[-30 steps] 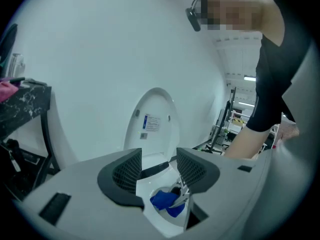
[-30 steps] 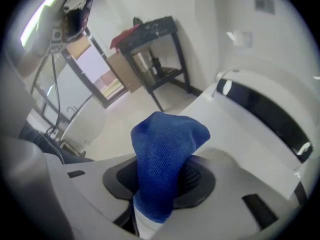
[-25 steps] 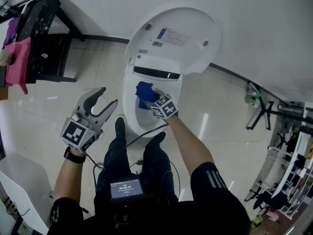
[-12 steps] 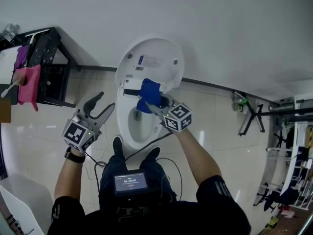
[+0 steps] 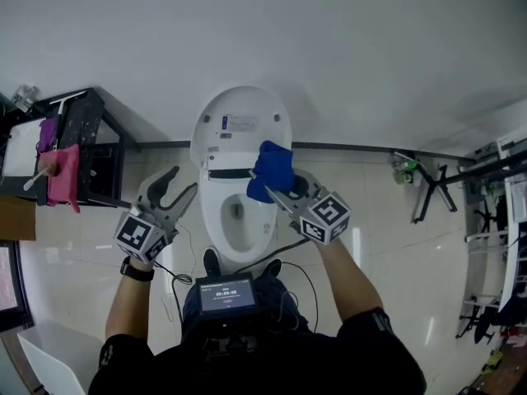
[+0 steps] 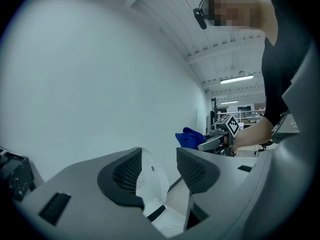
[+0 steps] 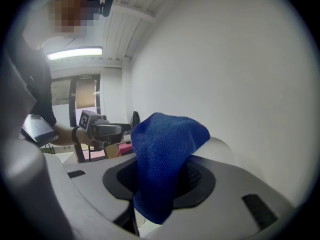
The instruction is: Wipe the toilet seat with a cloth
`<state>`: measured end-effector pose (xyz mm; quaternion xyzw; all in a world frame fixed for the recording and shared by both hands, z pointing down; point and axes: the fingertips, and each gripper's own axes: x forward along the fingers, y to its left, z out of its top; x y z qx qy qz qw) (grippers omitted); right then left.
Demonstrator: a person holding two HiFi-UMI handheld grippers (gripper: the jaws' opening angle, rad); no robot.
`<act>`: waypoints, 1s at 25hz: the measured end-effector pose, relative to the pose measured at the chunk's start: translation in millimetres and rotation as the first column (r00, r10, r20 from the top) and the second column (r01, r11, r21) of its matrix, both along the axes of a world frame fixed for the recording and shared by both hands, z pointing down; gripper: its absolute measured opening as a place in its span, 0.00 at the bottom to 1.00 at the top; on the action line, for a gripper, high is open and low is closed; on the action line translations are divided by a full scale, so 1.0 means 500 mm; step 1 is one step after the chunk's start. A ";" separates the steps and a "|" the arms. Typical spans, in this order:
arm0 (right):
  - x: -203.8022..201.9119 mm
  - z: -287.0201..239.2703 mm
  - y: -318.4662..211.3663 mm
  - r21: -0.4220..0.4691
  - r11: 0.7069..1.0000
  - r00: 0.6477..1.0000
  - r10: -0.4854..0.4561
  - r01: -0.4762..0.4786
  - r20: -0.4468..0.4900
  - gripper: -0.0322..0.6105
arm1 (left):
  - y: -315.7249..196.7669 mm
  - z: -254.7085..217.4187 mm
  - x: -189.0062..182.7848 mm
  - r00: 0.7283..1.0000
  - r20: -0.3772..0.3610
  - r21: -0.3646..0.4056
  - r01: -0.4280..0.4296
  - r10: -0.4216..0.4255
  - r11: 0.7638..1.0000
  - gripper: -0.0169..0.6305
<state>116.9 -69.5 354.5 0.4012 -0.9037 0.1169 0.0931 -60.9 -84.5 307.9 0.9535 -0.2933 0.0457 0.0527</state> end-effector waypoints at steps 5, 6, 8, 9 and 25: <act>0.070 -0.038 0.037 0.022 0.997 0.997 0.071 -0.071 0.028 0.31 | 0.031 -0.006 0.054 0.999 0.009 -0.012 -0.034 0.034 0.999 0.37; 0.083 -0.047 0.043 0.024 0.996 0.996 0.087 -0.088 0.036 0.31 | 0.036 -0.009 0.064 0.999 0.011 -0.013 -0.042 0.042 0.999 0.37; 0.106 -0.063 0.058 0.028 0.993 0.992 0.113 -0.115 0.053 0.31 | 0.048 -0.016 0.080 0.999 0.014 -0.009 -0.051 0.051 0.999 0.37; 0.115 -0.070 0.066 0.032 0.992 0.991 0.121 -0.123 0.059 0.31 | 0.052 -0.021 0.086 0.999 0.016 -0.006 -0.052 0.052 0.999 0.37; 0.143 -0.115 0.120 0.092 0.993 0.997 0.073 -0.076 0.030 0.30 | 0.069 -0.043 0.106 1.000 0.008 0.001 0.004 -0.004 1.000 0.37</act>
